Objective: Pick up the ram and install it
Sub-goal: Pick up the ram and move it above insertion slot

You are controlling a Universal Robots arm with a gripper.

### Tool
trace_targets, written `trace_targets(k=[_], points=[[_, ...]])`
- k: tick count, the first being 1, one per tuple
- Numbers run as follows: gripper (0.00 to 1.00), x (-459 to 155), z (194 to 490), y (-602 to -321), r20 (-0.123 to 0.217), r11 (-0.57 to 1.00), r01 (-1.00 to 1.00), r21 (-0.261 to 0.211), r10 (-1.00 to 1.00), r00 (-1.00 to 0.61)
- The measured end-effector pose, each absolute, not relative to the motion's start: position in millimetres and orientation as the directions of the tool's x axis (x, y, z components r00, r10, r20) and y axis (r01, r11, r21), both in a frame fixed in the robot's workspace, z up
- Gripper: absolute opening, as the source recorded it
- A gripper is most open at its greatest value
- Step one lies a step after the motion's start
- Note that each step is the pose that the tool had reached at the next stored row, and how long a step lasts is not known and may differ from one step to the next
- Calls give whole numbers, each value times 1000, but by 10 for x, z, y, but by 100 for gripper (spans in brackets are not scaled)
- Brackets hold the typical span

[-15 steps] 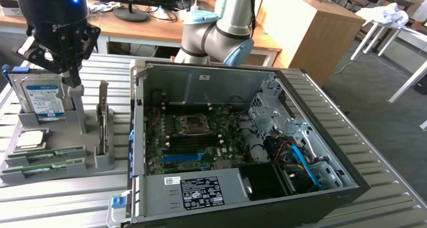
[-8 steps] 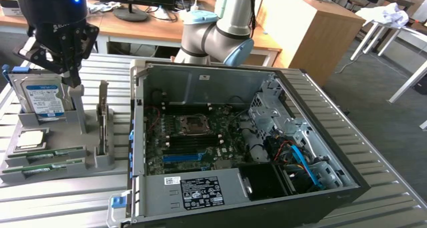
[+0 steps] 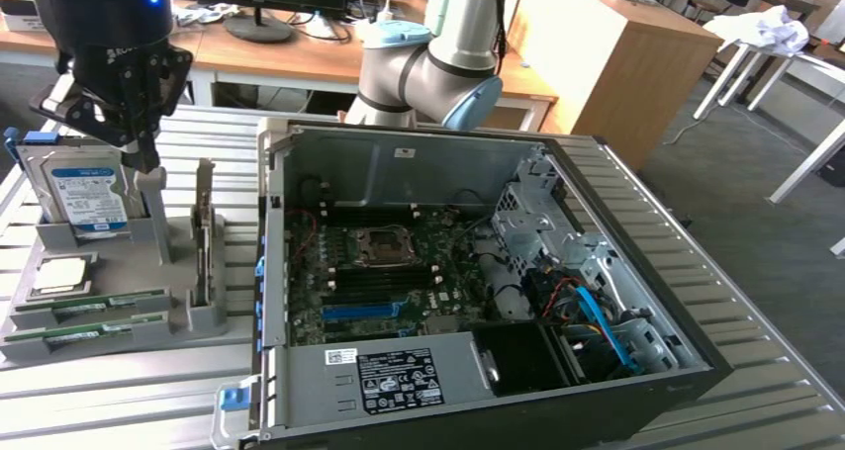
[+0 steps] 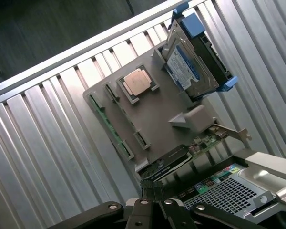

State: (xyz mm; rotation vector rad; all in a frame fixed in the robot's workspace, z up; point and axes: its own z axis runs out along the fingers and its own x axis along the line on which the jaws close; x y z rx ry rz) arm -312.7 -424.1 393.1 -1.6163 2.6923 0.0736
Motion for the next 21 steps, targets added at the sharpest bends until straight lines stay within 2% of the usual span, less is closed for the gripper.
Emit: trace_targets(k=[21], points=[[11,-3127,3932,-4242,-25,336,-941,40,-941,-337]])
